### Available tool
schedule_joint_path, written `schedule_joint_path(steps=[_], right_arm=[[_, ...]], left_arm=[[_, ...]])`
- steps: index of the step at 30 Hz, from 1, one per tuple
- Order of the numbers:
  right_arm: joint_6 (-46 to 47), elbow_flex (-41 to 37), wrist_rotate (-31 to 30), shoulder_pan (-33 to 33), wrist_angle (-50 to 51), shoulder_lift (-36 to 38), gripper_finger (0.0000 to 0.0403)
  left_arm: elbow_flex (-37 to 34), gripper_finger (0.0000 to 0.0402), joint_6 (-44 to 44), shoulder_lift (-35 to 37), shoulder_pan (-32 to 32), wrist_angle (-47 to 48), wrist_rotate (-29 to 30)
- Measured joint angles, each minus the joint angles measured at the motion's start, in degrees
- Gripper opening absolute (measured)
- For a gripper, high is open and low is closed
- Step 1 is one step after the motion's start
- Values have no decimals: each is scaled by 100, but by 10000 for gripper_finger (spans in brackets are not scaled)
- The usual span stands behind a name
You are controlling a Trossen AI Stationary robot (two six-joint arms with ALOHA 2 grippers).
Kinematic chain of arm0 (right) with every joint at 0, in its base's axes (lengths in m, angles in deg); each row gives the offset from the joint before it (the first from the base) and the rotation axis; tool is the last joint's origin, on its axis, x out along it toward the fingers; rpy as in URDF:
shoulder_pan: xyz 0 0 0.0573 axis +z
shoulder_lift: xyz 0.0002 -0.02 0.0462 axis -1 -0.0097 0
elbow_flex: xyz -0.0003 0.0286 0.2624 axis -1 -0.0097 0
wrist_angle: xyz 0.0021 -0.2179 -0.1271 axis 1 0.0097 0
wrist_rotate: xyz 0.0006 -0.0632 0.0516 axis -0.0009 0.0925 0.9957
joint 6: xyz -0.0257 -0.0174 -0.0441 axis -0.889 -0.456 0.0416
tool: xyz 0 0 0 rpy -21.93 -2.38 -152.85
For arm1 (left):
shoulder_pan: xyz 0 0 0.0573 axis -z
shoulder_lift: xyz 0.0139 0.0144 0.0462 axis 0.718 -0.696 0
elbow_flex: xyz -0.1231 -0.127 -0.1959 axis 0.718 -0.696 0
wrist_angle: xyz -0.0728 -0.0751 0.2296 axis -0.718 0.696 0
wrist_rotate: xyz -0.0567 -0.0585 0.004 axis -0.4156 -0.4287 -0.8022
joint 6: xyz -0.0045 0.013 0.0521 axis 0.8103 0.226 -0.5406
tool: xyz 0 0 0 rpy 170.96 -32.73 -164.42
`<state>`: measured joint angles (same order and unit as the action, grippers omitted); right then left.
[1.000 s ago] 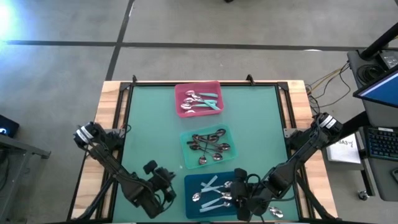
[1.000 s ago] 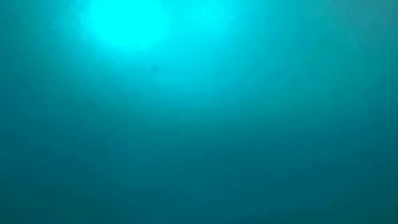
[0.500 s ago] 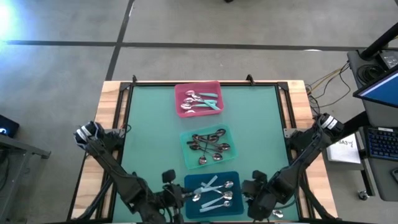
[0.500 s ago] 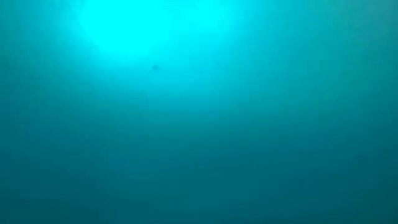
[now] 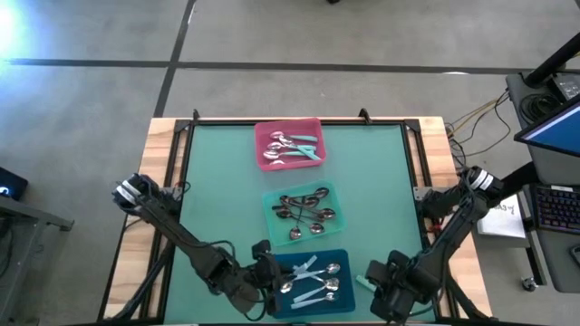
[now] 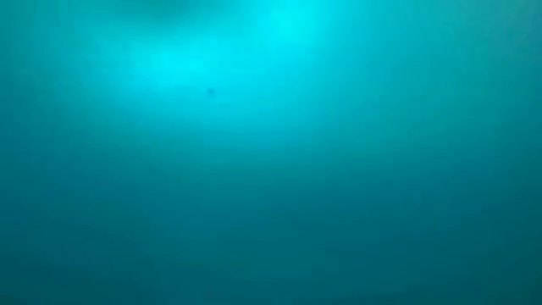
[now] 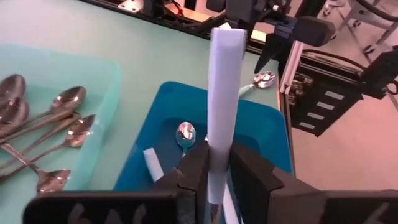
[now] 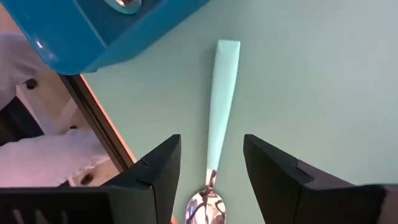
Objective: Sort silverware by color (type)
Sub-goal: Put the blue spoon into the blue bin, then put the green spoon into the pink bin
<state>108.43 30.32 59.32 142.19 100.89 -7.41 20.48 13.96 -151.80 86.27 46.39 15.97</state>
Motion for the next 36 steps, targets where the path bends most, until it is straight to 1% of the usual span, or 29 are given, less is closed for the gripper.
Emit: schedule_joint_path(steps=[7,10,15,18,24,34,36], right_arm=[[390,-169,205,64,-142,-3,166],[499,-378,297,90,-440,-3,166],[632,-728,377,116,-1053,-10,166],[715,-928,417,125,-1335,-10,166],[730,-1206,423,127,-1363,-10,166],[574,-1321,443,127,-1814,-11,166],[592,-1321,443,129,-1809,-109,166]], left_arm=[[-82,81,38,-2,13,-125,-20],[-19,94,36,-2,24,-123,-18],[162,109,-282,-2,86,-125,-18],[270,111,-505,-2,127,-108,-20],[435,112,-798,-2,221,-100,-18],[588,112,-853,0,397,59,-18],[588,112,-846,-1,425,57,-18]])
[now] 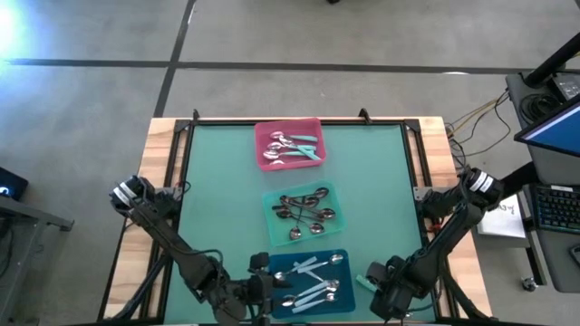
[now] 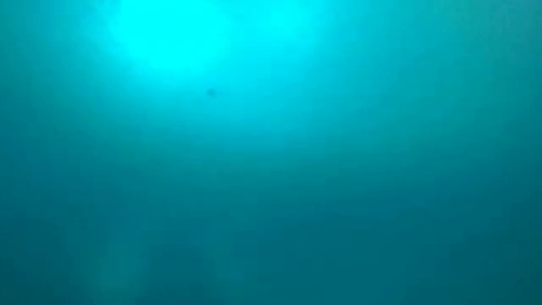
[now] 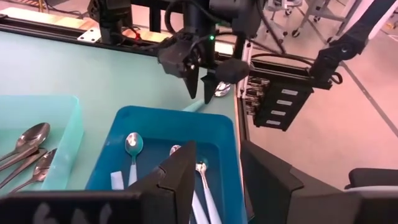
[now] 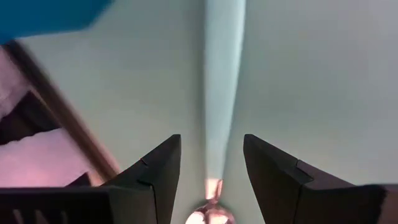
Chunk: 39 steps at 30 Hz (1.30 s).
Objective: Sort silverware by color (type)
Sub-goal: Put the green spoon into the pink bin
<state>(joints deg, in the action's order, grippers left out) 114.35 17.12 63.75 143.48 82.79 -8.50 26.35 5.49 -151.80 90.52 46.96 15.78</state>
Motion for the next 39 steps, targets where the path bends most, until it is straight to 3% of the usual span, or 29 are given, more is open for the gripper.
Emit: schedule_joint_path(steps=[7,14,17,22,24,30,39], right_arm=[[-216,135,216,16,45,-590,166],[-294,483,212,18,705,-933,160],[-403,492,218,18,777,-1034,131],[-610,476,248,1,863,-1170,40],[-666,475,255,-38,884,-1156,34],[-1227,436,195,-412,1481,-535,34],[-2503,428,-1299,-1903,3180,1274,34]], left_arm=[[-2,112,-4,1,45,126,2],[-4,112,12,1,45,329,2],[-7,112,-38,1,52,490,-105],[-9,112,-20,1,57,700,-266],[-11,112,-12,6,58,723,-289],[-11,112,-6,42,56,897,-762],[-12,112,240,333,16,2188,-665]])
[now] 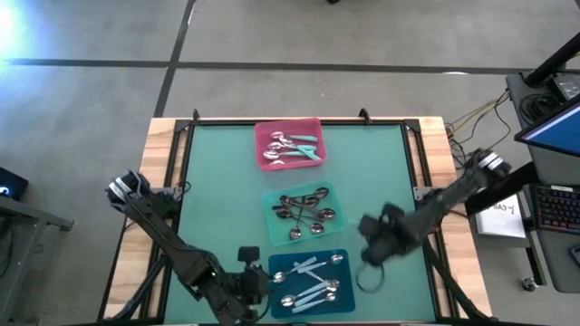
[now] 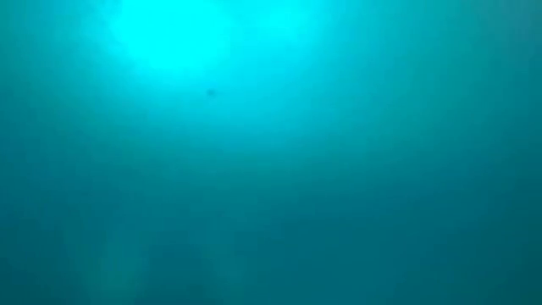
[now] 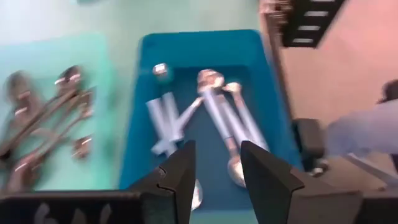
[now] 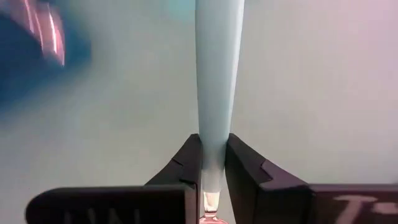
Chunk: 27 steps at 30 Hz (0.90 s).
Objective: Sort silverware by color (type)
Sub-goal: Put the green spoon into the pink bin
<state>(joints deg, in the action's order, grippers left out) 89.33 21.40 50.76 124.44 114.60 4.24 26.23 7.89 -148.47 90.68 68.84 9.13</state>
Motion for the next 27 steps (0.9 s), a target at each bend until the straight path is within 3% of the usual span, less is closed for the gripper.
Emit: schedule_joint_path(steps=[3,10,20,27], right_arm=[[-711,15,-590,-704,85,591,34],[-3034,17,-739,-2490,-884,1122,34],[-5918,26,592,-4521,-3386,774,34],[-7159,31,711,-5481,-4900,96,34]], left_arm=[[-1,112,388,180,-10,452,140],[0,112,485,234,-4,508,108],[2,112,637,234,-22,519,-20],[8,112,974,491,-300,1671,544]])
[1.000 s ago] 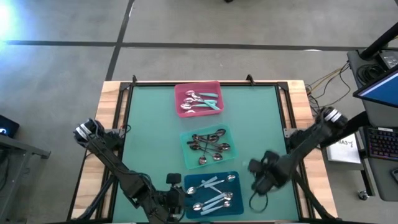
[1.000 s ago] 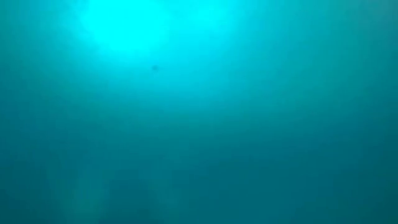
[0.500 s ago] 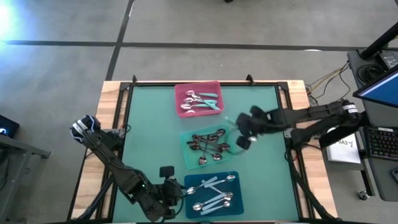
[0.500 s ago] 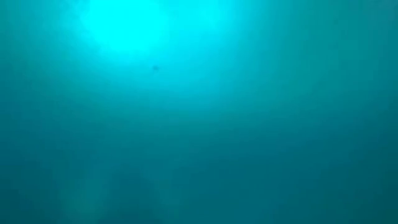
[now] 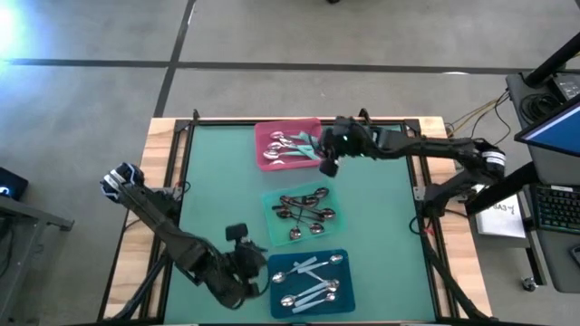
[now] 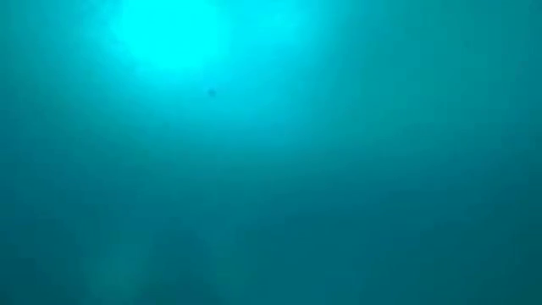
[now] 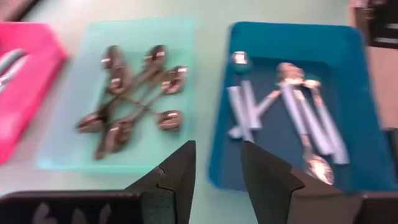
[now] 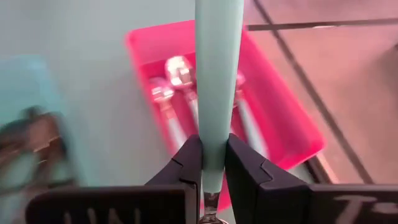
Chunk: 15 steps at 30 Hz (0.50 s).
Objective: Sort silverware by color (type)
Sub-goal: Put the green spoon into the pink bin
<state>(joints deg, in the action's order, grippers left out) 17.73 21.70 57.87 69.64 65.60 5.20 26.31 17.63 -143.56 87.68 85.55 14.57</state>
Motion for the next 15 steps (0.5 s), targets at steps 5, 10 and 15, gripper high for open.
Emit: schedule_joint_path(steps=[5,10,15], right_arm=[[-273,7,24,-489,-1082,-701,34],[-287,518,435,-770,-1204,-1477,34],[-413,1272,592,-790,-907,-2111,41]], left_arm=[[-4,112,135,214,-177,487,36],[-4,112,234,316,-267,643,32],[-7,112,943,406,-293,938,-204]])
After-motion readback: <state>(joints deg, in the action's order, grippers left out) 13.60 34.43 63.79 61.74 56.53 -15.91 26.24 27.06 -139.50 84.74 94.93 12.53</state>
